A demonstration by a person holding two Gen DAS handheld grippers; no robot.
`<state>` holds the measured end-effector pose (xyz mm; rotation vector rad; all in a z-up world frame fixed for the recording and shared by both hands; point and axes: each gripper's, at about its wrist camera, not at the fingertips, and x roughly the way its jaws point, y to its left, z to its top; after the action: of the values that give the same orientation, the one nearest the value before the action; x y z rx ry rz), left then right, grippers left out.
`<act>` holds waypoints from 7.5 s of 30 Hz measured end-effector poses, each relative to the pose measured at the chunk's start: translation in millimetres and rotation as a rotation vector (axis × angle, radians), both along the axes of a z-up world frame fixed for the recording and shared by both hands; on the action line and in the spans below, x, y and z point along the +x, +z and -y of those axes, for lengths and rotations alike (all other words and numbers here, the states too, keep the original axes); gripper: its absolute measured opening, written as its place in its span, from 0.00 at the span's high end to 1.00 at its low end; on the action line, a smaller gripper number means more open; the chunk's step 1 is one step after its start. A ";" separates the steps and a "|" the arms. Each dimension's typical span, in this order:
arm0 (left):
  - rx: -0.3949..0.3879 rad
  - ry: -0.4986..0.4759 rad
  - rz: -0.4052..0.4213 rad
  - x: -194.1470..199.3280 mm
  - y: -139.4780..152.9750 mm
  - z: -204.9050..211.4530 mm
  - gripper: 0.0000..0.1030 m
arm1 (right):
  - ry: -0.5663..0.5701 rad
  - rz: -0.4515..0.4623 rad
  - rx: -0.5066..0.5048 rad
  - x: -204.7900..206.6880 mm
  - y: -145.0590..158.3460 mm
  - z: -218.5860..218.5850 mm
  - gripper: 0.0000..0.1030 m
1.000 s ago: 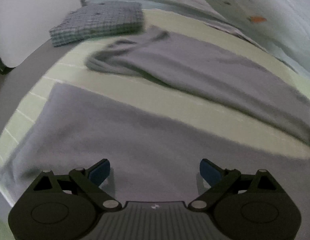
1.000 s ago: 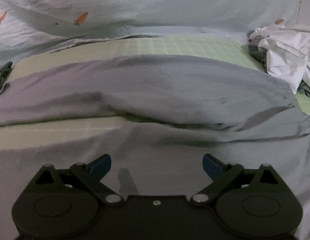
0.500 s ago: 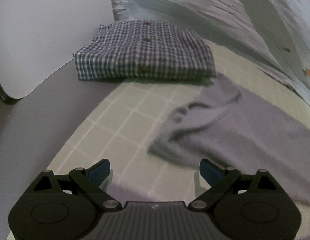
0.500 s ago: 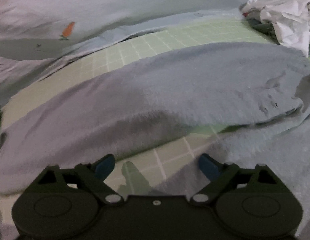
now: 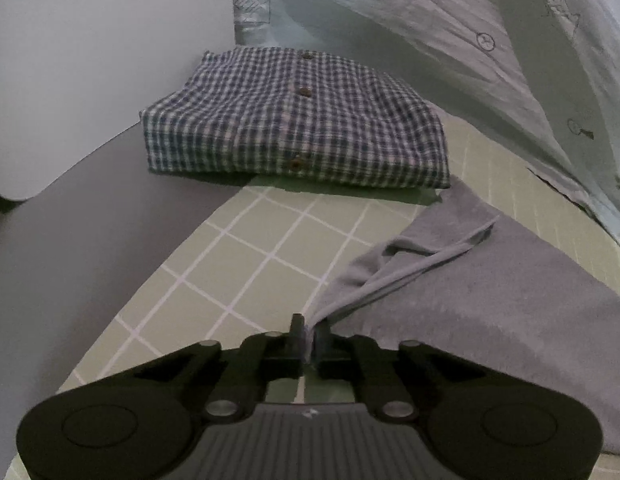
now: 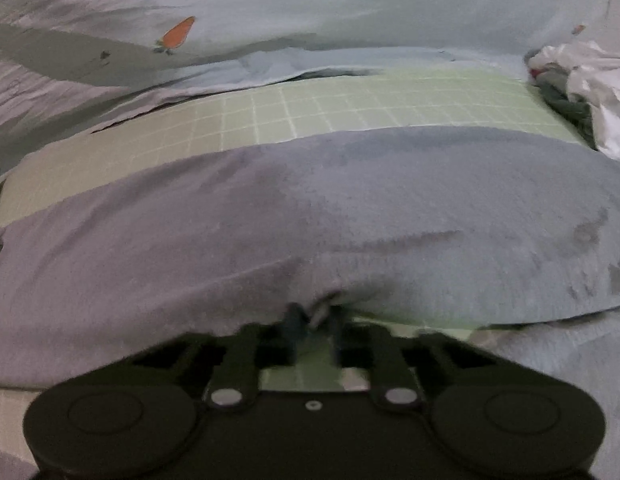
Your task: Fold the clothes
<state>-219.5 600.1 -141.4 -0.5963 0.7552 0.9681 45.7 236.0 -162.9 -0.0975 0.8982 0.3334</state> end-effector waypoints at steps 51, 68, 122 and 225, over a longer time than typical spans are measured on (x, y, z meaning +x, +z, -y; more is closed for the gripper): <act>0.128 0.039 0.017 35.6 4.1 -33.3 0.35 | 0.086 0.000 -0.156 -24.6 9.9 -24.9 0.25; 0.202 0.095 0.056 8.3 46.9 -22.7 0.16 | 0.079 0.063 -0.041 -36.2 26.1 7.0 0.00; -0.072 0.166 -0.001 -34.8 15.4 310.6 0.11 | -0.518 -0.071 0.222 2.6 -6.1 448.9 0.83; 0.114 0.272 -0.077 124.1 43.5 40.2 0.19 | -0.395 0.220 0.047 208.3 41.8 253.4 0.20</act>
<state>-95.4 559.9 -97.9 -0.5734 0.6924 1.2826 254.0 -17.5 -121.2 0.0858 0.6720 -0.0257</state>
